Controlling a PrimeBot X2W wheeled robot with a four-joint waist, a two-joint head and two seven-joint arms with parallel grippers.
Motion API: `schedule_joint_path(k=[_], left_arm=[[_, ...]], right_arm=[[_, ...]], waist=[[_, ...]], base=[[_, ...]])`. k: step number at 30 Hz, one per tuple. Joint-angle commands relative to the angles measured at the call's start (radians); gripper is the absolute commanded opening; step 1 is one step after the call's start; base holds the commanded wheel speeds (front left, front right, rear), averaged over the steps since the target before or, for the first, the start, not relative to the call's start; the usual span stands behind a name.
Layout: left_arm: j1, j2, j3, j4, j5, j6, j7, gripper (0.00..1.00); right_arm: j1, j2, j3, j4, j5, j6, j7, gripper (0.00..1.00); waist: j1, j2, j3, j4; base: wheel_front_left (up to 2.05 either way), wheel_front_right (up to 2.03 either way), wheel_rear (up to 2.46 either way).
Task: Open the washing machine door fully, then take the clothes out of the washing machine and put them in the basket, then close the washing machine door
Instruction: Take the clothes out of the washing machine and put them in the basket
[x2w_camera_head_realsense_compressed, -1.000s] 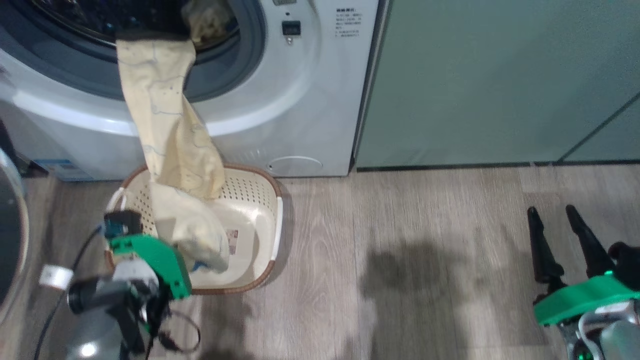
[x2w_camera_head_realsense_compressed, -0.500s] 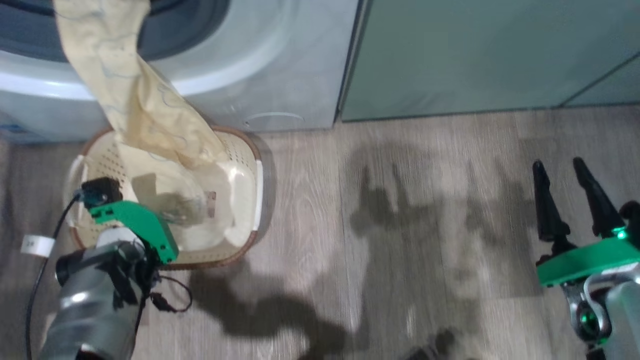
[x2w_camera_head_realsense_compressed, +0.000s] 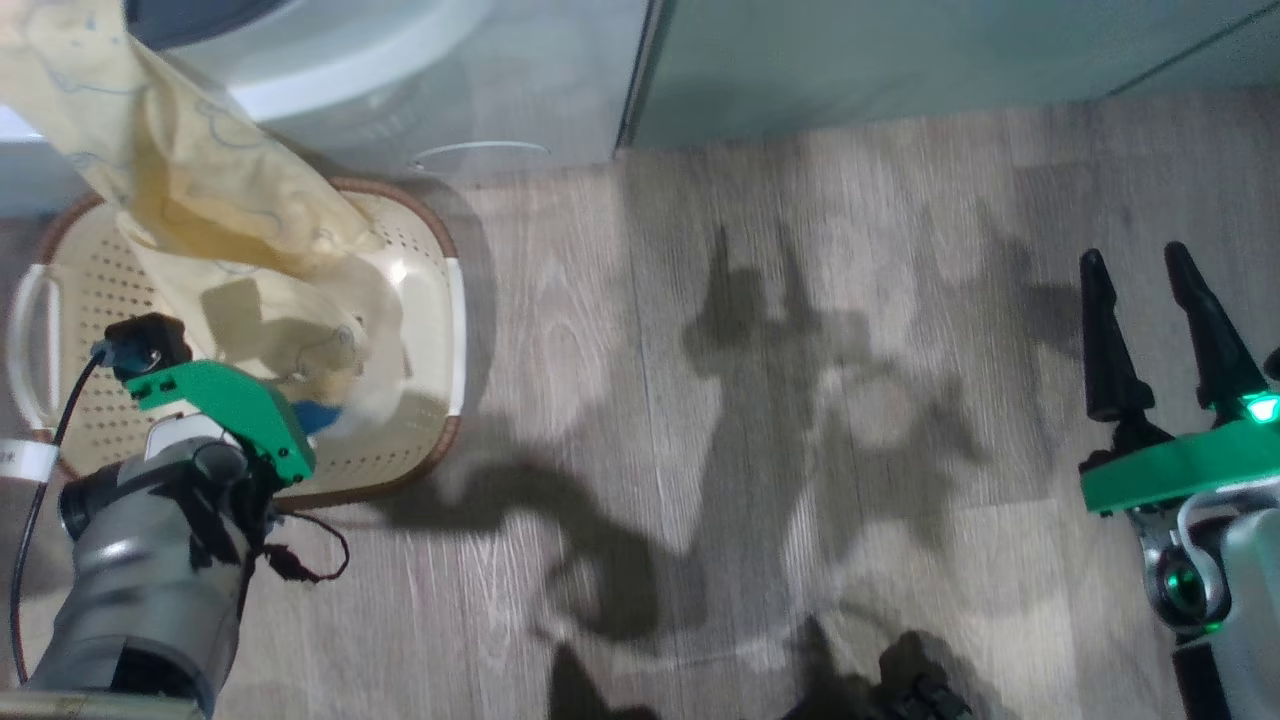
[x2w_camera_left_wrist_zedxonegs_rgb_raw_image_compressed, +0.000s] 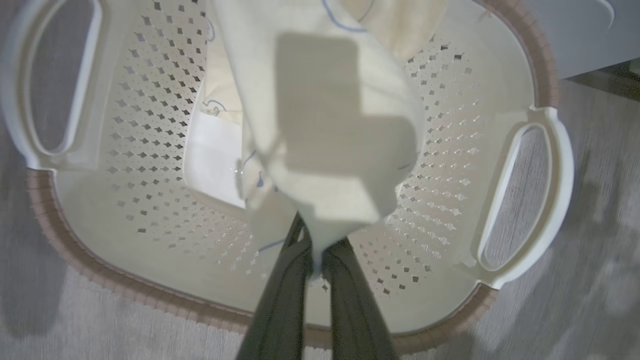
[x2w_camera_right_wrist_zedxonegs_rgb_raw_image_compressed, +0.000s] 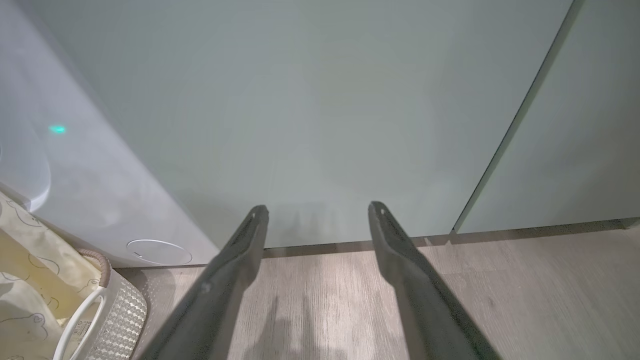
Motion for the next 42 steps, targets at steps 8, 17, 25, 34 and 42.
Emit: schedule_joint_path(k=[8,17,25,34,42], left_arm=[[0.005,0.048,0.013,0.008,-0.015,-0.013,-0.042,1.00],[0.042,0.037,0.005,0.012,-0.024,-0.055,-0.147,1.00],[0.088,0.046,0.013,-0.073,-0.055,-0.121,-0.232,1.00],[0.258,0.057,0.043,-0.451,-0.053,-0.126,-0.233,1.00],[0.442,0.047,0.102,-0.698,-0.013,-0.126,-0.234,1.00]], right_arm=[[-0.005,0.007,0.016,-0.023,0.000,0.001,-0.009,1.00],[0.026,0.007,0.014,-0.007,-0.002,0.001,-0.009,1.00],[0.082,0.007,0.013,0.004,0.005,0.001,-0.009,1.00],[0.147,0.005,0.004,0.012,0.014,0.001,-0.009,1.00],[0.179,0.005,0.003,0.015,0.015,0.001,-0.009,1.00]], waist=[[-0.0002,0.0000,0.012,-0.020],[-0.0002,0.0000,-0.086,0.004],[-0.0002,0.0000,-0.219,0.029],[-0.0002,0.0000,-0.334,0.041],[-0.0002,0.0000,-0.396,0.037]], base=[[0.00,0.00,0.00],[0.00,0.00,0.00],[0.00,0.00,0.00],[0.00,0.00,0.00],[0.00,0.00,0.00]])
